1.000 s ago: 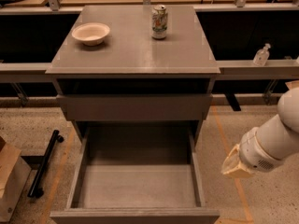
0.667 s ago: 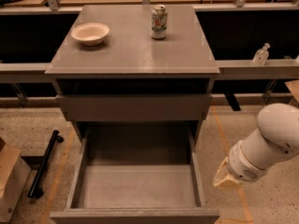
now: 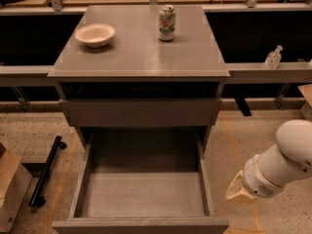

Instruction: Close middle drawer

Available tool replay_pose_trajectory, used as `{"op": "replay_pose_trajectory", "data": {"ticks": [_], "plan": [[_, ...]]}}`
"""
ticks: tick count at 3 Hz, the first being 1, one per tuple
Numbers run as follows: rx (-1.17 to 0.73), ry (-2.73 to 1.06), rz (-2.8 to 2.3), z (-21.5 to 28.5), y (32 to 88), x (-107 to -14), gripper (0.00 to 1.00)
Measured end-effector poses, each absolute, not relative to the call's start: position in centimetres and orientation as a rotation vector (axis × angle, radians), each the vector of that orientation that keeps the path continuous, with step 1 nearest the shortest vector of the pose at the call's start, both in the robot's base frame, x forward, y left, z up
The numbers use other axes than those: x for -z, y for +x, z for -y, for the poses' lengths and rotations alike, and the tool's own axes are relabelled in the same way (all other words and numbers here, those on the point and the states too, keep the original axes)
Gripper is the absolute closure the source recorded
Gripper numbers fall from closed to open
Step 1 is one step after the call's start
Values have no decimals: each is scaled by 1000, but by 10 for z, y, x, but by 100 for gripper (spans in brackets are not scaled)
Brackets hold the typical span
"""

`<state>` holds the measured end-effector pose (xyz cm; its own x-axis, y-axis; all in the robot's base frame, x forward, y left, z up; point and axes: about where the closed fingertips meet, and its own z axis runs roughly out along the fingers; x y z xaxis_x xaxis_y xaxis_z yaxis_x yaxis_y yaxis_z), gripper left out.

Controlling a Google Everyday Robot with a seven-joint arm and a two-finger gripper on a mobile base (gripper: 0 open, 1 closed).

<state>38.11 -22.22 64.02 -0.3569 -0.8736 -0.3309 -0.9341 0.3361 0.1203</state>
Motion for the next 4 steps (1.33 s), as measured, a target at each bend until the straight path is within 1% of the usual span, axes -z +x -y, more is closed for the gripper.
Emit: {"op": "replay_pose_trajectory", "data": {"ticks": [2, 4], "plan": [[-570, -1643, -2348, 203, 373, -570, 100], [-748, -1627, -2387, 187, 347, -509, 100]]}}
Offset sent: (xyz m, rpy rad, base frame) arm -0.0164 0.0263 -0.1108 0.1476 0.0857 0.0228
